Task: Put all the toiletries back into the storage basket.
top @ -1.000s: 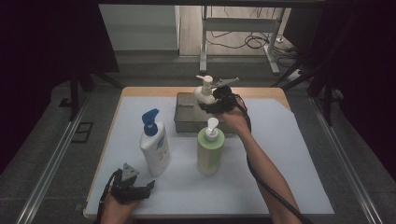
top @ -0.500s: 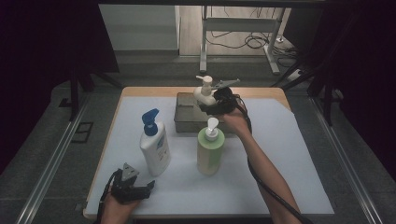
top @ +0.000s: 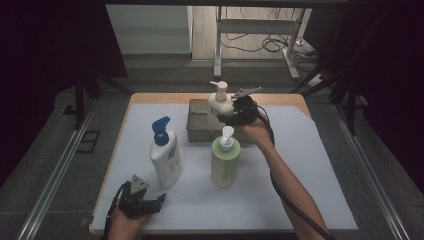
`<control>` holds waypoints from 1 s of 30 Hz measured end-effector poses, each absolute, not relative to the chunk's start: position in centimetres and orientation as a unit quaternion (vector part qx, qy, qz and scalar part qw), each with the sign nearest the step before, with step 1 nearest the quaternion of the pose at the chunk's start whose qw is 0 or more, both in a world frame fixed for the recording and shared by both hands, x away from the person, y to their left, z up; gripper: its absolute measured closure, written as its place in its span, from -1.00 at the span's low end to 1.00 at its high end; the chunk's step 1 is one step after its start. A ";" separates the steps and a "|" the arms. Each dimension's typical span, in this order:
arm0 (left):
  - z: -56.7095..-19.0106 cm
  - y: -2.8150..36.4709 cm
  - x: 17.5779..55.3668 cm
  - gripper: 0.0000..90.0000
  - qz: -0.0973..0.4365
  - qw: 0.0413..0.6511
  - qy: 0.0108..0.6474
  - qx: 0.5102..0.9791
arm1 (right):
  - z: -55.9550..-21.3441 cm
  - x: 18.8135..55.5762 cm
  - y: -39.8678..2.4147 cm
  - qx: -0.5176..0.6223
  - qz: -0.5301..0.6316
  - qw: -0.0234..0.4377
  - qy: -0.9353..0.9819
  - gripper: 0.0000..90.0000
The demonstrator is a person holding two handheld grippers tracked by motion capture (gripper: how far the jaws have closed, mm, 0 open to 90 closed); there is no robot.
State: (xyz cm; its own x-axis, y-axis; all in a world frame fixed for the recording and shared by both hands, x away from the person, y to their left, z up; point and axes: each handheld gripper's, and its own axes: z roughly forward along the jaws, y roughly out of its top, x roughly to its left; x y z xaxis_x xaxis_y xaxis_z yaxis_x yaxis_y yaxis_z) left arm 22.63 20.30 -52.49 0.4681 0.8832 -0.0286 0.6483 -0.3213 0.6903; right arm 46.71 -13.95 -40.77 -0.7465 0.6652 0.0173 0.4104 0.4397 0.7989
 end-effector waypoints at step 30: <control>-52.5 20.3 22.6 -0.71 0.180 0.327 0.485 0.791 | -41.3 45.9 -18.6 0.369 0.411 0.155 0.819 0.76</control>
